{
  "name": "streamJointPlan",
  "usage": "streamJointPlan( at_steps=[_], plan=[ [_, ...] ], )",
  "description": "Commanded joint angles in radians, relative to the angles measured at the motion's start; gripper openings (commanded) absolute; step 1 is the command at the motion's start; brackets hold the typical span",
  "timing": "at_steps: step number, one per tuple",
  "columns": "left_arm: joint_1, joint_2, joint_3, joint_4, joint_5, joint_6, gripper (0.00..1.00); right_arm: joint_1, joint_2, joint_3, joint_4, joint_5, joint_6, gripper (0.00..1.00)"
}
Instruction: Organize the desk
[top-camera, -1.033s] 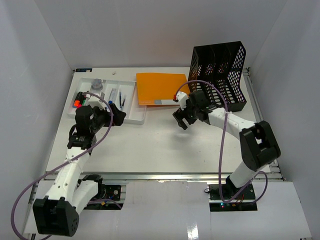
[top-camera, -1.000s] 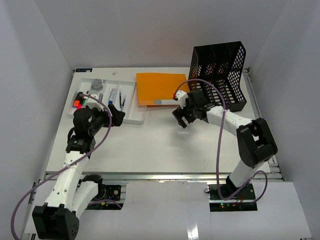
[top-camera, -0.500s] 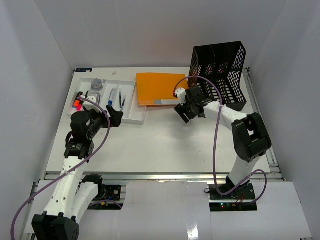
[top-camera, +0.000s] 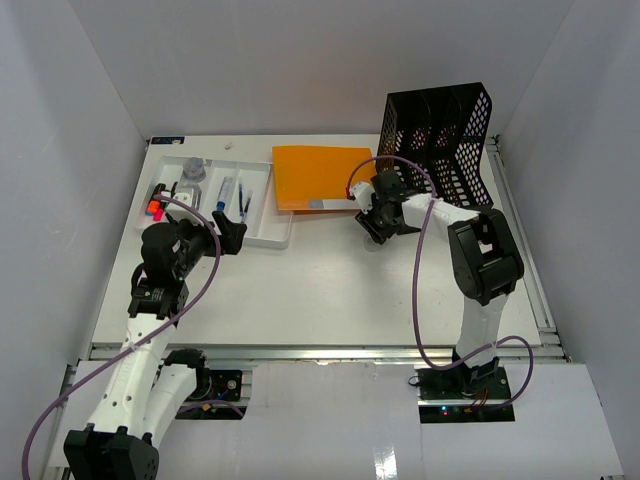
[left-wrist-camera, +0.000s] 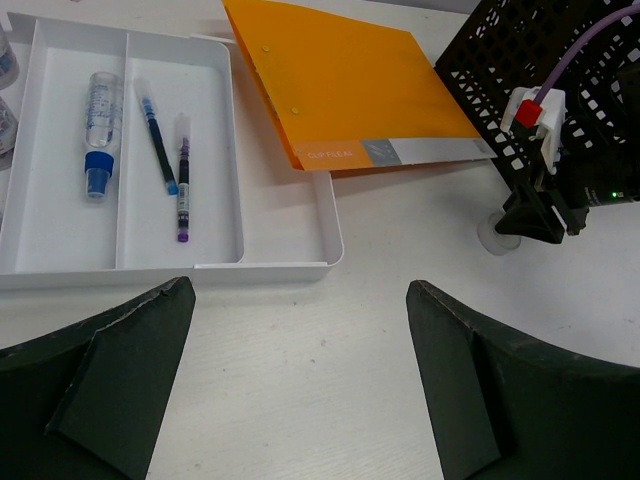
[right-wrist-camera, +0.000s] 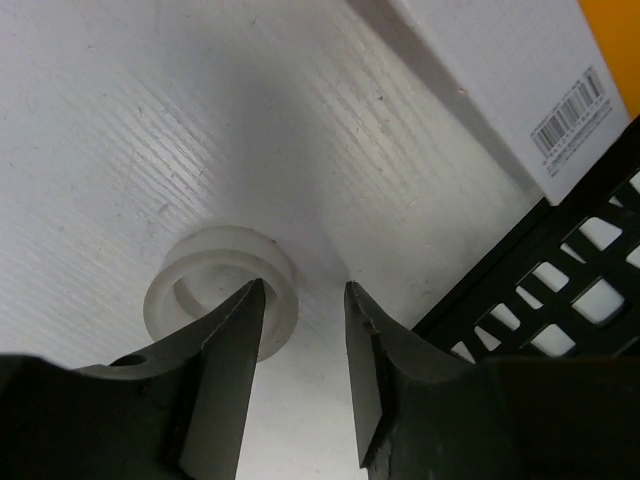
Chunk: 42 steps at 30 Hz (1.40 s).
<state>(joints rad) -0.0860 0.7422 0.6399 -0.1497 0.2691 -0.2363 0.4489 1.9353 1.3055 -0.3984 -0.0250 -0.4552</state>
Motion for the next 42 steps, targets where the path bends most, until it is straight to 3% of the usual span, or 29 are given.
streamJointPlan(
  at_steps=[1,6,10,16,23,30,36,42],
  plan=[
    [0.006,-0.015,-0.006,0.001,-0.007,0.003,0.98,-0.011,0.02,0.04,-0.044,-0.087,-0.01,0.35],
    [0.006,-0.014,-0.006,0.002,-0.01,0.003,0.98,-0.012,0.033,0.034,-0.074,-0.175,-0.008,0.15],
    [0.006,-0.015,-0.006,0.002,-0.01,0.003,0.98,-0.01,0.007,0.033,-0.087,-0.235,-0.018,0.08],
    [0.006,-0.018,-0.008,0.004,-0.007,0.002,0.98,0.027,-0.069,0.072,-0.121,-0.362,-0.086,0.08],
    [0.006,-0.03,-0.009,0.001,-0.037,0.003,0.98,0.151,-0.038,0.276,-0.173,-0.397,-0.129,0.08],
    [0.006,-0.085,-0.022,0.003,-0.141,0.003,0.98,0.293,0.131,0.597,-0.209,-0.351,-0.08,0.08],
    [0.006,-0.124,-0.03,0.006,-0.2,0.005,0.98,0.348,0.314,0.816,-0.133,-0.238,-0.016,0.08],
    [0.006,-0.121,-0.029,0.007,-0.206,0.006,0.98,0.367,0.391,0.841,-0.02,-0.144,0.004,0.11]
  ],
)
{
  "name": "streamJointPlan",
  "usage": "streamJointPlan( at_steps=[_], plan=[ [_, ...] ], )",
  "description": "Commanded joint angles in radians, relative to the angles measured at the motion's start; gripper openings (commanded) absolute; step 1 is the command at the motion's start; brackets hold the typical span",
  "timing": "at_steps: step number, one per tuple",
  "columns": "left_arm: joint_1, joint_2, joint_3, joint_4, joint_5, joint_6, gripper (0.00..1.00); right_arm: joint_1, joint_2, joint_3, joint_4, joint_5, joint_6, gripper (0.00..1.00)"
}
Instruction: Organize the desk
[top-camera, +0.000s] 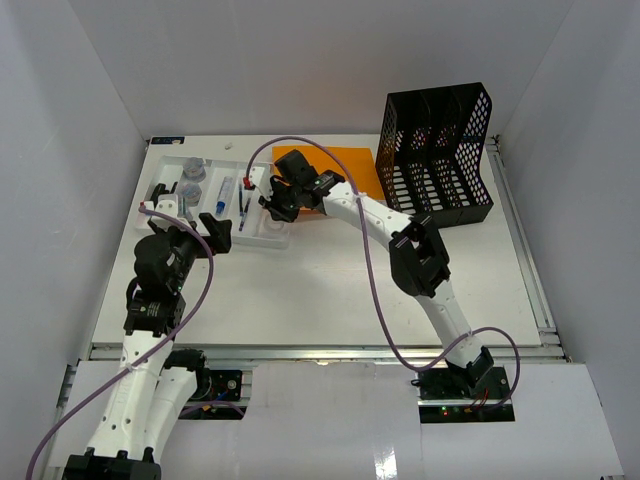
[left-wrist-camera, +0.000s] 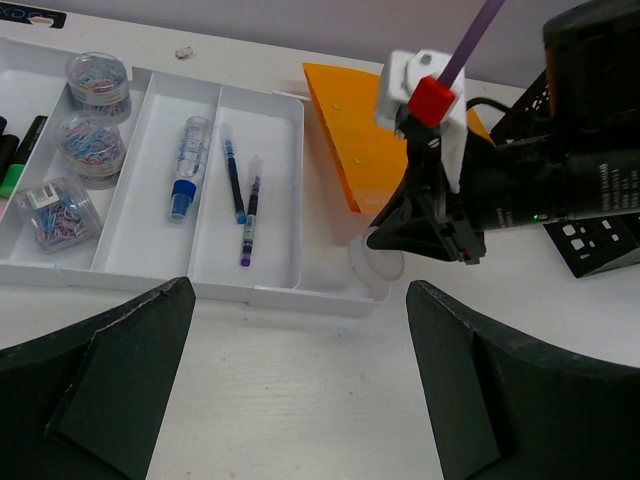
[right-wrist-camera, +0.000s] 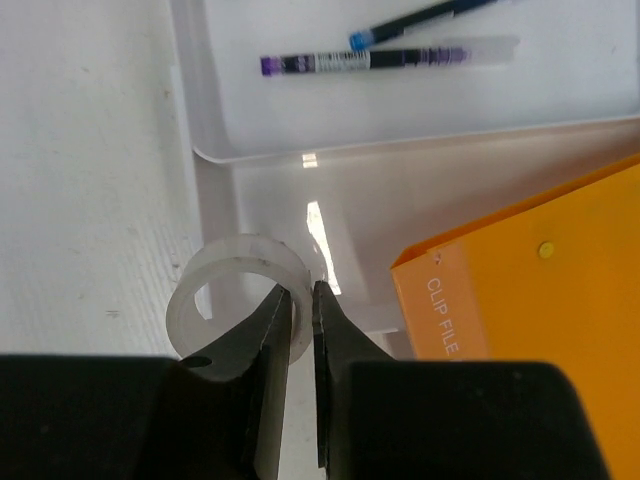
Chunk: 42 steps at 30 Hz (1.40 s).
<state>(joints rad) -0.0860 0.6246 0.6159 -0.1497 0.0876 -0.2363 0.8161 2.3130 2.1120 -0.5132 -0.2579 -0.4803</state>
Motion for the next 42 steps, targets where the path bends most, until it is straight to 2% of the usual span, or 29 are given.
streamJointPlan(
  at_steps=[1,3,5,7,10,11,15,19,24,27,30,34,37,39,42],
  plan=[
    [0.006,-0.002,-0.005,0.007,-0.023,0.006,0.98,0.001,0.023,0.03,0.12,0.112,0.028,0.11],
    [0.006,-0.002,-0.005,0.007,-0.019,0.006,0.98,0.009,0.037,0.021,0.145,0.142,0.025,0.12],
    [0.006,-0.001,-0.005,0.007,-0.019,0.006,0.98,0.012,0.041,0.006,0.178,0.172,0.025,0.17],
    [0.006,0.0,-0.004,0.007,-0.017,0.006,0.98,0.014,0.04,-0.011,0.199,0.181,0.026,0.28],
    [0.006,0.0,-0.004,0.007,-0.015,0.006,0.98,0.021,0.028,-0.04,0.207,0.176,0.024,0.52],
    [0.006,-0.001,-0.004,0.007,-0.014,0.006,0.98,0.021,0.017,-0.053,0.209,0.174,0.023,0.57],
    [0.006,-0.002,-0.005,0.006,-0.009,0.006,0.98,0.022,-0.026,-0.097,0.213,0.176,0.024,0.64],
    [0.006,-0.006,-0.007,0.007,-0.006,0.005,0.98,0.018,-0.093,-0.14,0.21,0.193,0.009,0.77],
    [0.006,-0.015,-0.007,0.007,-0.002,0.003,0.98,-0.006,-0.247,-0.299,0.188,0.077,-0.157,0.96],
    [0.006,-0.018,-0.006,0.009,0.006,0.003,0.98,-0.01,-0.321,-0.384,0.192,0.073,-0.275,0.98],
    [0.006,-0.02,-0.007,0.01,0.012,0.002,0.98,-0.015,-0.33,-0.464,0.225,0.163,-0.376,0.94],
    [0.006,-0.022,-0.007,0.009,0.011,0.0,0.98,-0.033,-0.304,-0.587,0.413,0.258,-0.494,0.9],
    [0.006,-0.02,-0.005,0.009,0.011,0.001,0.98,-0.035,-0.28,-0.701,0.651,0.369,-0.594,0.9],
    [0.006,-0.018,-0.005,0.009,0.009,0.002,0.98,-0.036,-0.236,-0.687,0.737,0.419,-0.583,0.9],
    [0.006,-0.017,-0.005,0.01,0.01,0.004,0.98,-0.044,-0.187,-0.65,0.767,0.437,-0.558,0.9]
  ],
)
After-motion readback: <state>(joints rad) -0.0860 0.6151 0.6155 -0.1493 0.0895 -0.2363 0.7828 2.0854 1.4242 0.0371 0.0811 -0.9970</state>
